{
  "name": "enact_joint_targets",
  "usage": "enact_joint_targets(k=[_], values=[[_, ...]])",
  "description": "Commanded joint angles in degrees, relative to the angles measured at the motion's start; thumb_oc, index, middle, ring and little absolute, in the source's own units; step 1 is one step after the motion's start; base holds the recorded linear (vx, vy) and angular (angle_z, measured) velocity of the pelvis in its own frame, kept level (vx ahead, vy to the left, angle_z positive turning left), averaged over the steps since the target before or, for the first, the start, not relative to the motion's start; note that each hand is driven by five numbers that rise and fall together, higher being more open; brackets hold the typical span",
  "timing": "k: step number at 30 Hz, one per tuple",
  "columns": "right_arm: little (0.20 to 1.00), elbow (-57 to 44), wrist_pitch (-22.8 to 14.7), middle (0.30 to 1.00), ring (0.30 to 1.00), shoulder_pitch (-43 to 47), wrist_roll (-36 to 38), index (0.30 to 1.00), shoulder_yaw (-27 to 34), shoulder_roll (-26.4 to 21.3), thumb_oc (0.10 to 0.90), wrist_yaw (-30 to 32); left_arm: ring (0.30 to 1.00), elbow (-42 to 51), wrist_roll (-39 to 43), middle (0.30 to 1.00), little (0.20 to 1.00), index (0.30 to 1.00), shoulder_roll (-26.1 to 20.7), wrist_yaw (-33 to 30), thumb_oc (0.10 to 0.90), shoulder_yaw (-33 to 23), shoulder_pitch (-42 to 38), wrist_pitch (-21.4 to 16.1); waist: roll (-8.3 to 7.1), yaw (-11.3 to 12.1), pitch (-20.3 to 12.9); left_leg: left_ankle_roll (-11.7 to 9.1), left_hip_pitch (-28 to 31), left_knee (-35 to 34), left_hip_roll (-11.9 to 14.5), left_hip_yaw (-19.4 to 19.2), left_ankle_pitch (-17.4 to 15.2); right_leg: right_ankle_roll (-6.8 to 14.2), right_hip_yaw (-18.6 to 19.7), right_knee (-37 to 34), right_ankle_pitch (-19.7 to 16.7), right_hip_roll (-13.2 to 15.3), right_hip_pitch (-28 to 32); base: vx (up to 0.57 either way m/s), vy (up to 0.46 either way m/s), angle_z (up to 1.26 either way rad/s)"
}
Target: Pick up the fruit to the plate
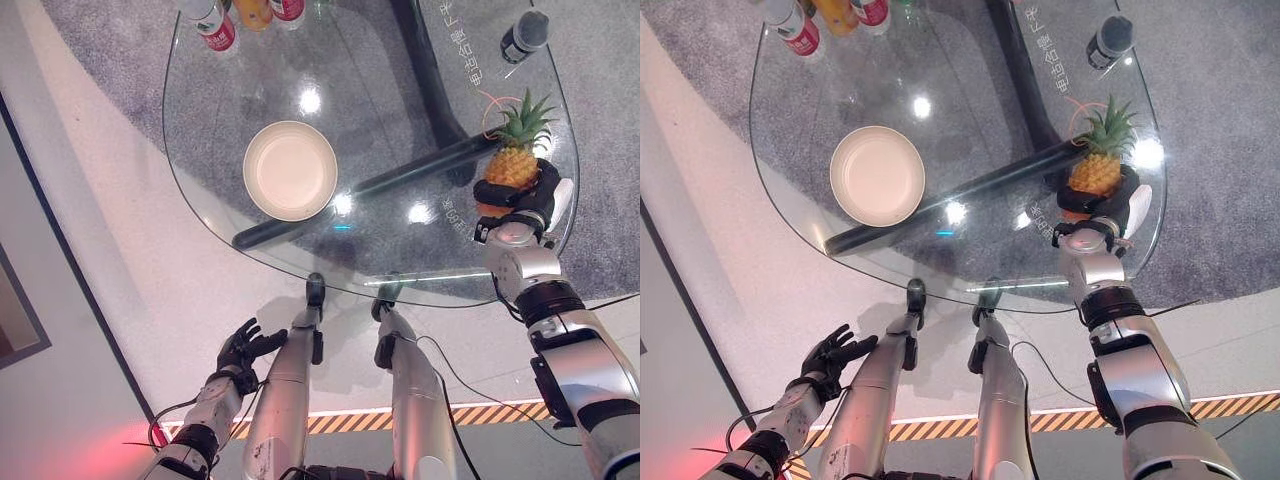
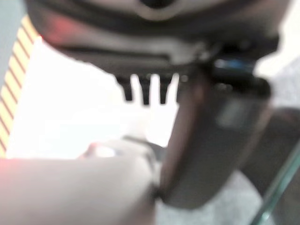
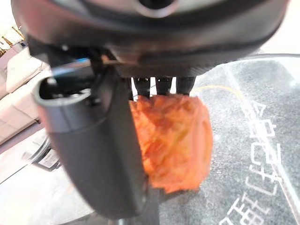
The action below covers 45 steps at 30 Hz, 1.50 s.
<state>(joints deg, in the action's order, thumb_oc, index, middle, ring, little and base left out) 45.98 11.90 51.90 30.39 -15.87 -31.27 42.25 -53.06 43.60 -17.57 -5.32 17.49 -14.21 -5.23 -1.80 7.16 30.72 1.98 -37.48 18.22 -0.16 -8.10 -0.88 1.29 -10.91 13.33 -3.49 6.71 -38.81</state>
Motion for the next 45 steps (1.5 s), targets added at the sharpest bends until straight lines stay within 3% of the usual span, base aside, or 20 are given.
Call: enact_joint_targets(k=[1,13,20,29,35,45], values=[[0.2,-1.5,0.6,0.3,0.3,0.1,2.8,0.3,-2.5,0.2,0.1,-3.7,0.9,-0.4,0.0,0.9,0.9,0.9,0.6,-0.2,0.8,2.9,5.5,0.8,3.08,1.5,-0.9,-0.3,-1.2,-0.4,-4.3,3.1,-0.3,1.7,-3.0,4.8,0.6,-1.1,-0.4,0.0,0.0,0.0],[0.2,-2.8,-0.9,0.3,0.3,-1.3,4.4,0.3,-1.8,0.5,0.1,-4.3,0.9,0.8,1.8,0.9,0.9,0.9,0.5,-0.5,0.8,1.7,5.8,-3.3,3.11,1.5,-0.9,-0.2,0.3,-0.7,-4.1,2.8,-0.4,1.8,-3.0,4.9,1.0,-1.2,0.9,0.0,0.001,0.01],[0.2,-9.7,-3.9,0.3,0.3,-4.2,4.2,0.3,0.1,1.4,0.1,-4.1,0.9,3.1,2.9,0.9,0.9,0.9,-0.1,-2.5,0.8,-0.5,6.2,-6.8,2.75,1.1,-0.9,-0.4,2.8,-1.4,-3.5,2.2,-0.5,1.9,-3.1,5.4,1.9,-1.2,2.9,0.0,-0.004,0.0],[0.2,-26.4,-8.0,0.3,0.3,-12.6,0.3,0.3,4.3,4.9,0.1,-5.0,0.9,10.3,3.1,0.9,0.9,0.9,-1.0,-7.0,0.8,-4.6,7.2,-13.6,2.01,0.0,-0.9,-0.4,7.5,-2.9,-2.4,1.2,-0.7,2.0,-2.9,5.9,3.4,-1.6,6.7,-0.02,-0.03,0.0],[0.2,-38.6,-11.7,0.3,0.3,-17.6,-5.3,0.3,4.9,8.2,0.1,-11.2,0.9,19.4,2.0,0.9,0.9,0.9,-1.7,-9.6,0.8,-7.4,7.5,-16.9,1.8,-0.6,-0.9,-0.4,10.4,-3.5,-1.7,0.5,-0.7,1.9,-2.9,6.0,4.5,-1.7,9.5,-0.02,-0.026,-0.04],[0.2,-50.0,-17.5,0.3,0.3,-23.1,-10.3,0.3,3.7,10.4,0.1,-24.6,0.9,38.3,4.2,0.9,0.9,0.9,-3.7,-8.9,0.8,-8.7,9.2,-17.2,1.64,-0.5,-0.9,0.0,12.8,-3.4,-1.6,0.3,-0.8,1.8,-4.2,6.1,5.2,-0.9,12.6,-0.01,-0.028,0.0]])
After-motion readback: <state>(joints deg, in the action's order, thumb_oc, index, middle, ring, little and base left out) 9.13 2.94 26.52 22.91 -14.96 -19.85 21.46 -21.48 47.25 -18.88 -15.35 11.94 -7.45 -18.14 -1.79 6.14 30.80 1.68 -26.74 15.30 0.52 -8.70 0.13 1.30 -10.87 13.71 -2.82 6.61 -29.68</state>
